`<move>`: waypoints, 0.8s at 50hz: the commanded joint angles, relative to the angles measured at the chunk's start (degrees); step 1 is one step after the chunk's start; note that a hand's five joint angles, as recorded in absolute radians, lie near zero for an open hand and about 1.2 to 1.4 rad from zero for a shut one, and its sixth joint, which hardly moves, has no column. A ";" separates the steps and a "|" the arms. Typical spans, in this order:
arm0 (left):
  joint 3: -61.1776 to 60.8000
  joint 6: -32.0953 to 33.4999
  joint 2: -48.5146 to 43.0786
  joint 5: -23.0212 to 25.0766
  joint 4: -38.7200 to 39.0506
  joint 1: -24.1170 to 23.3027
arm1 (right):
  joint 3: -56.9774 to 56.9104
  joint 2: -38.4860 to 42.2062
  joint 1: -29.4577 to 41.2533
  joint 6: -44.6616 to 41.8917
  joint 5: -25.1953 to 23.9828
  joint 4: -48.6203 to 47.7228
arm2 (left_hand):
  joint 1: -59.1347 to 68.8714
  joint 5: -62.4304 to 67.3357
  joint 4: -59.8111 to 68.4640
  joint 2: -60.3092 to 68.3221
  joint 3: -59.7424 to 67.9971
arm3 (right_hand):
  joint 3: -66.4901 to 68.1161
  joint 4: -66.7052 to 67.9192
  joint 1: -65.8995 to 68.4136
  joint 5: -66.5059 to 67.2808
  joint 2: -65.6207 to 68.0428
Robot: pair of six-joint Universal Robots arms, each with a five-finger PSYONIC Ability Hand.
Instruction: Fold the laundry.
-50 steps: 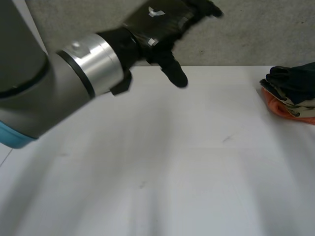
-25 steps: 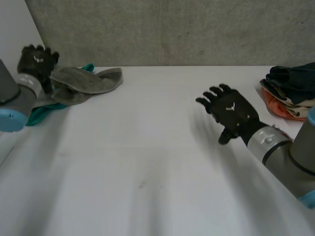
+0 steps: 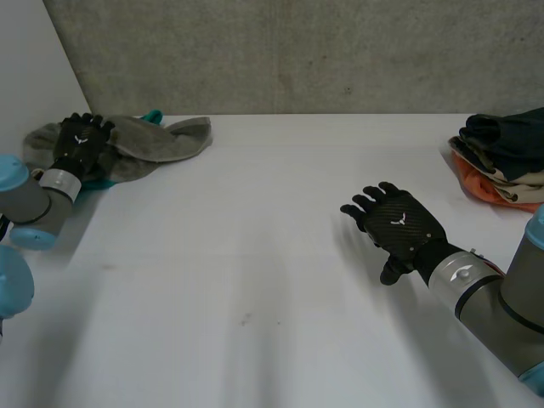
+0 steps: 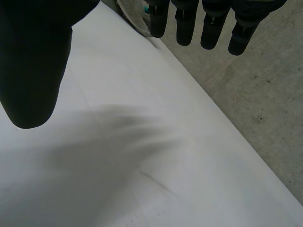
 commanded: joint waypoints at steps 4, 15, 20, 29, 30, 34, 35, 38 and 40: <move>0.32 -1.46 -0.62 1.18 6.65 -0.14 | -0.05 0.01 0.07 -0.01 0.14 -0.17 | 7.50 6.96 7.23 7.42 7.49 | -2.07 -2.17 -2.92 -2.79 -2.03; 2.08 -1.46 -2.02 6.02 7.00 -0.58 | -0.05 0.01 0.07 -0.09 0.06 -0.08 | 60.62 60.08 60.35 60.53 60.61 | -2.07 -2.17 -2.92 -2.79 -2.03; 2.26 -1.46 -2.46 5.58 8.23 -0.66 | 0.04 0.18 -0.02 -0.09 0.06 0.01 | 60.65 60.11 60.38 60.56 60.64 | -2.07 -2.17 -2.92 -2.79 -2.03; 0.33 -1.46 -2.37 4.08 12.54 -0.66 | 0.04 0.18 0.07 -0.09 -0.03 0.01 | 60.65 60.11 60.38 60.56 60.64 | -2.07 -2.17 -2.92 -2.79 -2.03; 0.24 -1.46 -2.37 4.17 12.62 -0.58 | 0.04 0.18 -0.01 -0.09 -0.03 0.01 | 60.65 60.11 60.38 60.56 60.64 | -2.07 -2.17 -2.92 -2.79 -2.03; 0.06 -1.28 -2.37 4.70 12.89 -0.58 | 0.04 0.18 -0.02 -0.18 -0.03 0.01 | 11.41 10.87 11.14 11.32 11.39 | -2.07 -2.17 -2.92 -2.79 -2.03; 0.06 -1.28 -2.37 4.96 12.98 -0.58 | 0.04 0.18 -0.02 -0.18 0.06 0.01 | 10.72 10.18 10.45 10.63 10.71 | -2.07 -2.17 -2.92 -2.79 -2.03; -0.20 -0.67 -2.37 6.98 13.15 -0.58 | 0.04 0.18 0.07 -0.18 0.06 0.01 | 0.99 0.45 0.72 0.90 0.97 | -2.07 -2.17 -2.92 -2.79 -2.03; -0.46 0.03 -2.46 8.38 13.15 -0.58 | 0.04 0.18 -0.02 -0.18 -0.03 0.01 | -1.06 -1.59 -1.33 -1.14 -1.07 | -2.07 -2.17 -2.92 -2.79 -2.03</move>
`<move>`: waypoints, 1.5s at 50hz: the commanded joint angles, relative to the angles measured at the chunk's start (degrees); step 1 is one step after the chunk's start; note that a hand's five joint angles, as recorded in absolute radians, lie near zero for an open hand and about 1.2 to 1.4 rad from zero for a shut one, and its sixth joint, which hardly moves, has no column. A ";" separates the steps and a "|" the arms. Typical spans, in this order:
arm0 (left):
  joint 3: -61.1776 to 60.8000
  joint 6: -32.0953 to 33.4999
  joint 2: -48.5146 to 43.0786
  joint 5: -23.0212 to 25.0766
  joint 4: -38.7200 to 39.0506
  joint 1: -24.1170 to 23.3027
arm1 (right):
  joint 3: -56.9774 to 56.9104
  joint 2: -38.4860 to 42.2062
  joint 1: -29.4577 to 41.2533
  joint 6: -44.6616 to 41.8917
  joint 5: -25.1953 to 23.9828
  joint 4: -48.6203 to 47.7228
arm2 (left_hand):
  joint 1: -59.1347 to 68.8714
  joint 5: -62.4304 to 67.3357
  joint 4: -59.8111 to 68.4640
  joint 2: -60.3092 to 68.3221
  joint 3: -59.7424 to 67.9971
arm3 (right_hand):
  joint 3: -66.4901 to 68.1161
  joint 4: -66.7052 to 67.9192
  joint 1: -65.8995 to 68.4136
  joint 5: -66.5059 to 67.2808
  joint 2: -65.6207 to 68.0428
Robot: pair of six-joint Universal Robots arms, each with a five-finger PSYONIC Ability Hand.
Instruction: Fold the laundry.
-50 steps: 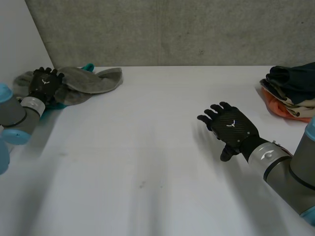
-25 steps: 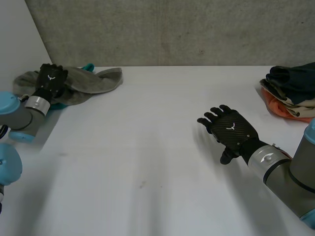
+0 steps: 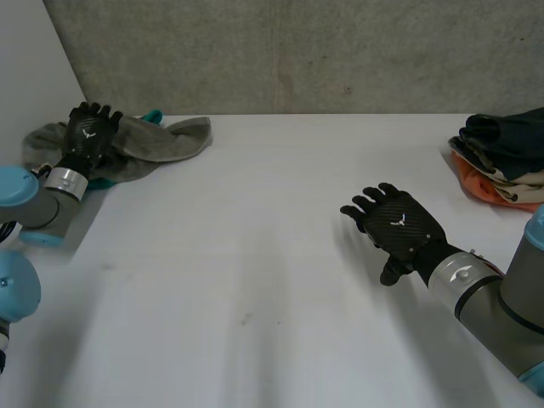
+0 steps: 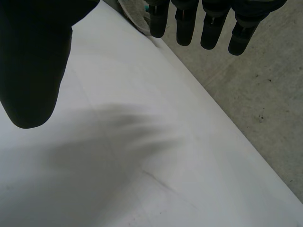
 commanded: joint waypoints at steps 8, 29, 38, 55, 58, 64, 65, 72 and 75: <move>-0.51 4.78 -0.52 5.48 0.15 0.09 | -0.09 0.08 -0.02 -0.13 -0.12 -0.09 | -0.32 -4.39 -4.34 -3.90 -4.15 | -2.07 -2.17 -2.92 -2.79 -2.03; 1.78 5.13 -2.01 8.82 0.15 0.09 | -0.09 0.87 0.07 -0.56 -0.12 -0.09 | 47.43 43.36 43.41 43.85 43.60 | -2.07 -2.17 -2.92 -2.79 -2.03; 1.51 5.13 -2.10 8.82 0.15 0.00 | -0.09 1.31 -0.02 -2.23 -0.12 -0.18 | 57.36 53.29 53.34 53.78 53.53 | -2.07 -2.17 -2.92 -2.79 -2.03; -2.62 5.22 -0.17 8.73 -0.12 -2.11 | 0.00 1.31 -0.02 -2.24 -0.12 -0.01 | 27.48 23.41 23.46 23.90 23.65 | -2.07 -2.17 -2.92 -2.79 -2.03; -2.71 5.65 -0.25 8.47 -0.12 -2.11 | 0.00 1.31 -0.02 -2.32 -0.21 -0.09 | 18.87 14.80 14.85 15.29 15.04 | -2.07 -2.17 -2.92 -2.79 -2.03; -0.78 7.23 -1.13 8.12 -0.03 -1.50 | 0.00 1.31 -0.02 -2.32 -0.21 -0.09 | 13.48 9.40 9.46 9.90 9.64 | -2.07 -2.17 -2.92 -2.79 -2.03; -0.34 7.32 -1.40 8.12 -0.03 -1.41 | 0.00 1.31 -0.02 -2.32 -0.21 -0.09 | 13.48 9.41 9.46 9.90 9.65 | -2.07 -2.17 -2.92 -2.79 -2.03; 2.74 7.50 -3.15 8.29 -0.03 -0.88 | 0.00 1.31 -0.11 -2.32 -0.21 -0.09 | 18.51 14.44 14.49 14.93 14.68 | -2.07 -2.17 -2.92 -2.79 -2.03; 3.09 7.50 -3.33 8.64 0.06 -0.70 | 0.00 1.40 -0.02 -2.32 -0.21 -0.09 | 28.23 24.16 24.21 24.65 24.40 | -2.07 -2.17 -2.92 -2.79 -2.03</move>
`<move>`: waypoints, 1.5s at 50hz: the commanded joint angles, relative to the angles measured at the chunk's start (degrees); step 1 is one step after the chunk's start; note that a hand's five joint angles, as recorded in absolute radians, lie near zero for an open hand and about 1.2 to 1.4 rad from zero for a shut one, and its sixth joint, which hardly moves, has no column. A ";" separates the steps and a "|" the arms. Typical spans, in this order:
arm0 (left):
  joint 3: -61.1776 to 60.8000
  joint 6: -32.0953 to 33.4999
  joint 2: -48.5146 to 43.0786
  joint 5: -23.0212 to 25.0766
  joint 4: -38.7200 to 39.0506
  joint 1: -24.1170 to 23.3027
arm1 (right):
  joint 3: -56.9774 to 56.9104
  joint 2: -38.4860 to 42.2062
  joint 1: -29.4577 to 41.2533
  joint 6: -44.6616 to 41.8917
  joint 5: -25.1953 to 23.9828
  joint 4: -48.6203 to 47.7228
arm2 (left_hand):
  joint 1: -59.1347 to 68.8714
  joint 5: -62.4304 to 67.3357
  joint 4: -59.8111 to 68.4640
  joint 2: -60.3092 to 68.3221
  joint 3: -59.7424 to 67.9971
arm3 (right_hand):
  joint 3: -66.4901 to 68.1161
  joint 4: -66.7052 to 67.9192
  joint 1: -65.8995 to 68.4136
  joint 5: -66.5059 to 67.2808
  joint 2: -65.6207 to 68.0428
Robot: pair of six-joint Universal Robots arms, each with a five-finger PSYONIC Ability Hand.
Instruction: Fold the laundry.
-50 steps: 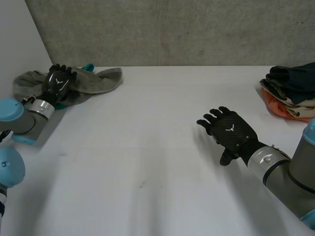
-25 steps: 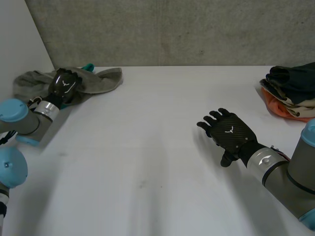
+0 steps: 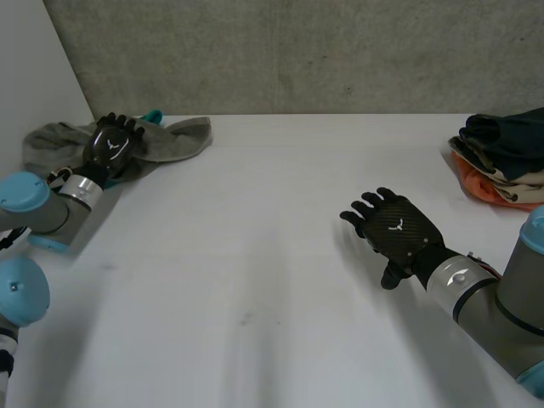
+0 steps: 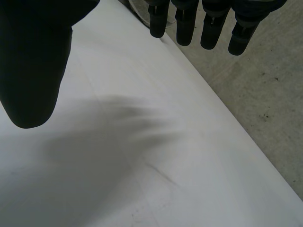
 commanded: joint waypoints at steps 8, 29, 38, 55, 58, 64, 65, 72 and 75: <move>2.16 0.04 -1.25 1.20 0.00 0.74 | -0.09 0.35 -0.03 0.00 -0.09 -0.09 | 31.20 31.21 31.34 31.32 31.41 | -2.07 -2.17 -2.92 -2.79 -2.03; -7.41 -0.84 5.77 -1.96 -4.31 0.56 | -0.09 0.44 0.06 -0.08 -0.09 -0.09 | 45.52 45.54 45.66 45.64 45.73 | -2.07 -2.17 -2.92 -2.79 -2.03; -11.82 -6.90 10.88 -3.90 -4.04 0.03 | 0.08 0.44 0.06 -0.08 -0.26 0.00 | 45.52 45.54 45.66 45.64 45.73 | -2.07 -2.17 -2.92 -2.79 -2.03; -12.43 -7.43 10.61 -5.57 -9.23 0.82 | 0.17 0.44 0.06 -0.08 -0.35 0.00 | -8.46 -8.44 -8.31 -8.33 -8.25 | -2.07 -2.17 -2.92 -2.79 -2.03; -11.56 -7.43 10.18 -5.57 -9.23 1.09 | 0.26 0.44 0.06 -0.44 -0.26 0.00 | -7.28 -7.26 -7.14 -7.16 -7.07 | -2.07 -2.17 -2.92 -2.79 -2.03; -8.13 -7.34 7.37 -5.57 -9.23 1.26 | 0.26 0.44 0.06 -0.70 -0.26 -0.09 | -4.42 -4.40 -4.28 -4.29 -4.21 | -2.07 -2.17 -2.92 -2.79 -2.03; -7.52 -7.34 6.84 -5.57 -9.23 1.35 | 0.26 0.44 0.06 -0.70 -0.35 -0.09 | -4.25 -4.23 -4.11 -4.13 -4.04 | -2.07 -2.17 -2.92 -2.79 -2.03; -4.26 -6.99 5.17 -5.65 -9.14 2.23 | 0.17 0.53 0.06 -0.70 -0.26 -0.18 | -2.40 -2.39 -2.26 -2.28 -2.19 | -2.07 -2.17 -2.92 -2.79 -2.03; -4.08 -6.90 4.90 -5.48 -9.14 2.23 | 0.17 0.53 0.06 -0.70 -0.26 -0.18 | -0.22 -0.20 -0.08 -0.10 -0.01 | -2.07 -2.17 -2.92 -2.79 -2.03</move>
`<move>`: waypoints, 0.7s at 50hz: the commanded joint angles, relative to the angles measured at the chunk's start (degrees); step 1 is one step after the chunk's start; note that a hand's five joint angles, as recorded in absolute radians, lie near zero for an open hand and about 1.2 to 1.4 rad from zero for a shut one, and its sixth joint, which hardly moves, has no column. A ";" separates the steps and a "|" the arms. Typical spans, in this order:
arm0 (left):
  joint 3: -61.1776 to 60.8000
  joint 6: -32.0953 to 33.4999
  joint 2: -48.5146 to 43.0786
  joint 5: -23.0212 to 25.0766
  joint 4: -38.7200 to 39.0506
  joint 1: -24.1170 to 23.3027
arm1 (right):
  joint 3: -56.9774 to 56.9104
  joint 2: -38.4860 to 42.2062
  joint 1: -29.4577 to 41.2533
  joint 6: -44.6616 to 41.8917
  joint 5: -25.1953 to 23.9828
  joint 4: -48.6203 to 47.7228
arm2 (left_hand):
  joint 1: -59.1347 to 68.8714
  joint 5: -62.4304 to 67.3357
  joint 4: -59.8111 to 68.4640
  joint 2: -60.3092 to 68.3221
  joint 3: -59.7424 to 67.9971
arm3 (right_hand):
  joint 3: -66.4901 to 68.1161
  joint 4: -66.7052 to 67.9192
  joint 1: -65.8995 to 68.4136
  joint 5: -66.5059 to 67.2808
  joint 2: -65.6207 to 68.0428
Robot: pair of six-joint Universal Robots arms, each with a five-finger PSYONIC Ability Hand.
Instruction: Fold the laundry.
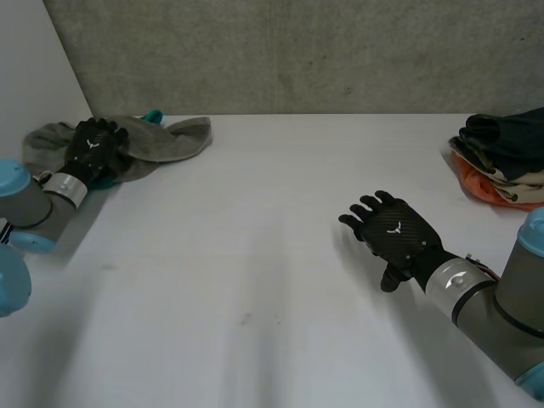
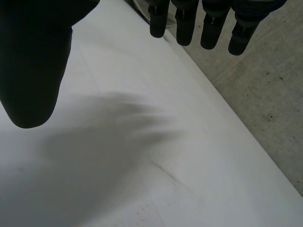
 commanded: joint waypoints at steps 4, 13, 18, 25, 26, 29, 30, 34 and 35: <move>1.61 0.33 -0.98 0.41 0.11 0.37 | -0.06 0.03 -0.09 0.01 0.03 -0.08 | 16.99 15.86 16.14 16.46 16.45 | -2.07 -2.17 -2.92 -2.79 -2.03; 1.87 0.25 -1.07 1.55 -0.33 0.37 | -0.15 0.56 -0.09 0.01 -0.05 -0.08 | 39.33 38.19 38.48 38.80 38.79 | -2.07 -2.17 -2.92 -2.79 -2.03; 1.87 0.25 -1.15 2.35 -0.86 0.11 | -0.15 0.56 -0.09 0.01 -0.05 -0.08 | 50.30 49.17 49.45 49.77 49.76 | -2.07 -2.17 -2.92 -2.79 -2.03; 3.01 0.25 -1.33 2.08 -0.25 -0.07 | -0.06 0.56 -0.09 -0.07 -0.14 0.01 | 53.99 52.85 53.14 53.46 53.45 | -2.07 -2.17 -2.92 -2.79 -2.03; 3.36 0.25 -1.59 1.65 -0.07 -0.07 | -0.06 0.56 -0.09 -0.07 -0.14 0.01 | 53.99 52.85 53.14 53.46 53.45 | -2.07 -2.17 -2.92 -2.79 -2.03; 3.72 0.25 -1.94 1.55 1.15 -0.33 | -0.06 0.56 0.00 -0.16 -0.14 0.09 | 52.85 51.71 51.99 52.31 52.31 | -2.07 -2.17 -2.92 -2.79 -2.03; 3.72 0.25 -1.94 1.64 1.33 -0.33 | -0.06 0.56 0.00 -0.25 -0.14 0.09 | 51.67 50.53 50.82 51.14 51.13 | -2.07 -2.17 -2.92 -2.79 -2.03; 3.63 0.25 -1.94 1.91 1.60 -0.51 | -0.06 0.56 -0.09 -0.78 -0.14 0.01 | 41.75 40.62 40.90 41.22 41.21 | -2.07 -2.17 -2.92 -2.79 -2.03; 3.63 0.25 -1.94 1.91 1.60 -0.59 | -0.06 0.56 -0.09 -0.95 -0.14 0.01 | 39.23 38.10 38.38 38.70 38.69 | -2.07 -2.17 -2.92 -2.79 -2.03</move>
